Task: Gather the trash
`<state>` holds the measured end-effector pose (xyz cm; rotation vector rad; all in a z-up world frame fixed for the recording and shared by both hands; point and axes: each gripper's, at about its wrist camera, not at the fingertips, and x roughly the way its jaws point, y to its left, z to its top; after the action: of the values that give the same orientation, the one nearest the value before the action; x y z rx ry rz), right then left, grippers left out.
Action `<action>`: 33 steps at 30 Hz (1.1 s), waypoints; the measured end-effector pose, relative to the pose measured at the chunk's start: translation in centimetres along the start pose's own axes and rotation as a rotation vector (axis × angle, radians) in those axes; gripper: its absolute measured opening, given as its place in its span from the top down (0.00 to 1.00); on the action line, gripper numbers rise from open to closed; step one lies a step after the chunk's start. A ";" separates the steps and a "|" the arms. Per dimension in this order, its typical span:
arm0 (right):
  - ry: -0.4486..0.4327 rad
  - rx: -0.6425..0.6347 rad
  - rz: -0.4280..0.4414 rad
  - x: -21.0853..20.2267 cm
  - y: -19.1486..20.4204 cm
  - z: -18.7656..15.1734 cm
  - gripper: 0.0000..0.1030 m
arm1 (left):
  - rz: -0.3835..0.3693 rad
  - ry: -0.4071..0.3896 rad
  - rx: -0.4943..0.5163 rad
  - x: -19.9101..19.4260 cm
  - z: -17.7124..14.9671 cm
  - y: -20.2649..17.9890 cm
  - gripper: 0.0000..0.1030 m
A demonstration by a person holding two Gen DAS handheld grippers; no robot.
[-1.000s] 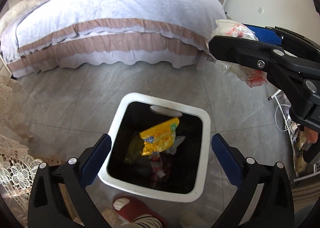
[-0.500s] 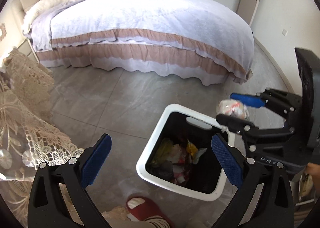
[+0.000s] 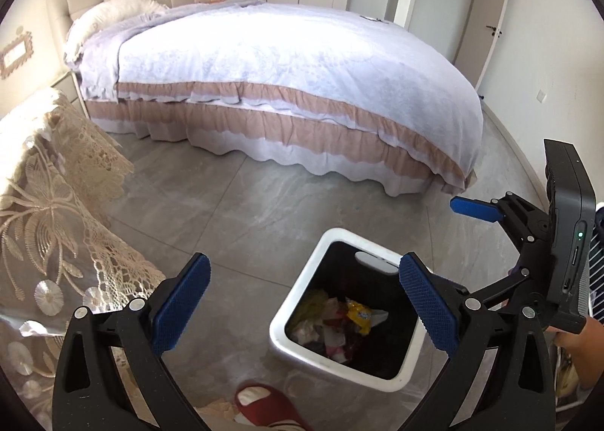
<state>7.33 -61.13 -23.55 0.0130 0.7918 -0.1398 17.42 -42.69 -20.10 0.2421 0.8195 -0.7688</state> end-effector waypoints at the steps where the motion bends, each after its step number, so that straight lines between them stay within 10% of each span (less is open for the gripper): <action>1: -0.015 -0.008 -0.008 -0.5 0.2 0.4 0.04 | 0.005 -0.012 -0.003 -0.5 0.1 0.1 0.05; 10: -0.260 -0.056 -0.048 -6.7 4.7 6.3 0.04 | 0.123 -0.198 -0.091 -9.1 0.9 3.8 0.05; 17: -0.385 -0.099 0.127 -9.5 11.4 10.4 0.04 | 0.300 -0.316 -0.226 -17.9 -1.5 9.4 0.05; 33: -0.486 -0.210 0.294 -15.8 29.5 14.3 0.04 | 0.683 -0.429 -0.341 -33.4 -10.2 16.0 0.05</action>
<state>10.34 -30.91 -3.51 -0.0998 0.3089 0.2142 8.34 -9.07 -3.88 0.0359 0.4006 -0.0227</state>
